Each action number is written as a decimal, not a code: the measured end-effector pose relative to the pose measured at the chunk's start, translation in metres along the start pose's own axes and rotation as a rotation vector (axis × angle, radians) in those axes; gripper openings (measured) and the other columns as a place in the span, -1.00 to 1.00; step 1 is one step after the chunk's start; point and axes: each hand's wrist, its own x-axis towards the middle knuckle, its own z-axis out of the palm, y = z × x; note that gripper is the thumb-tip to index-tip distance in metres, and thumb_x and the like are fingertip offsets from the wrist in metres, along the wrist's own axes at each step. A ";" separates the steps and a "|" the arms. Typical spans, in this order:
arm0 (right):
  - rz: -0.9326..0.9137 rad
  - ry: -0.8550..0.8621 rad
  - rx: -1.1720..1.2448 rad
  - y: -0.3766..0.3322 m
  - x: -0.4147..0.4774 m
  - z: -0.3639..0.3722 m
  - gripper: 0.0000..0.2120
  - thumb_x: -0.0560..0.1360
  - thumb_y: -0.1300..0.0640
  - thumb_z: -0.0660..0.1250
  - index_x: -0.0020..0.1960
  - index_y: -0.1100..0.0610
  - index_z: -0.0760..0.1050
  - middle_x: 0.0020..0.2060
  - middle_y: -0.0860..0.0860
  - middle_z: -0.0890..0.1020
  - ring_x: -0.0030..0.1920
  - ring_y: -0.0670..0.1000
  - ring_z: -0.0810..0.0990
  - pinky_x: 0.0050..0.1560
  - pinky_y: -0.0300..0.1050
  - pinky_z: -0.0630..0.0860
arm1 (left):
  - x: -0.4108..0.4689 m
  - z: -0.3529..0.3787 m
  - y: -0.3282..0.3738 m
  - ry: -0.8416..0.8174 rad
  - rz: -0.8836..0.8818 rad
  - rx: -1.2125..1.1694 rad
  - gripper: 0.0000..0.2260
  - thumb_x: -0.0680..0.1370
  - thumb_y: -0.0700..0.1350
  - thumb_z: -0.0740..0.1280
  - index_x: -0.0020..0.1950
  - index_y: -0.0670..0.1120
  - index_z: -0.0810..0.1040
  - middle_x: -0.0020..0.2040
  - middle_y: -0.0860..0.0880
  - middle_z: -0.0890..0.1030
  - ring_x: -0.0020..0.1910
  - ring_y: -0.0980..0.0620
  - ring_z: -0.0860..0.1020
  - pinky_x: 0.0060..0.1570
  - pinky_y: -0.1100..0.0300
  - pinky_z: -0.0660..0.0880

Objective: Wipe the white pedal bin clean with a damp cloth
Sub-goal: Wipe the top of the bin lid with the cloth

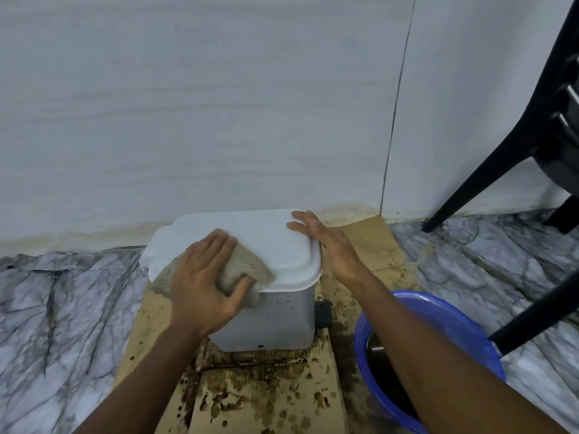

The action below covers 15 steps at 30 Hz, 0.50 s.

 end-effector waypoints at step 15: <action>-0.066 0.032 -0.048 -0.001 0.005 0.001 -0.70 0.69 0.02 0.14 0.26 0.03 0.59 0.29 -0.32 0.56 0.44 -0.30 0.34 0.50 -0.13 0.29 | 0.024 0.010 0.039 -0.311 0.115 0.191 -0.23 0.63 0.42 -0.05 0.63 -0.09 0.25 0.61 -0.10 0.29 0.62 -0.07 0.19 0.60 -0.05 0.06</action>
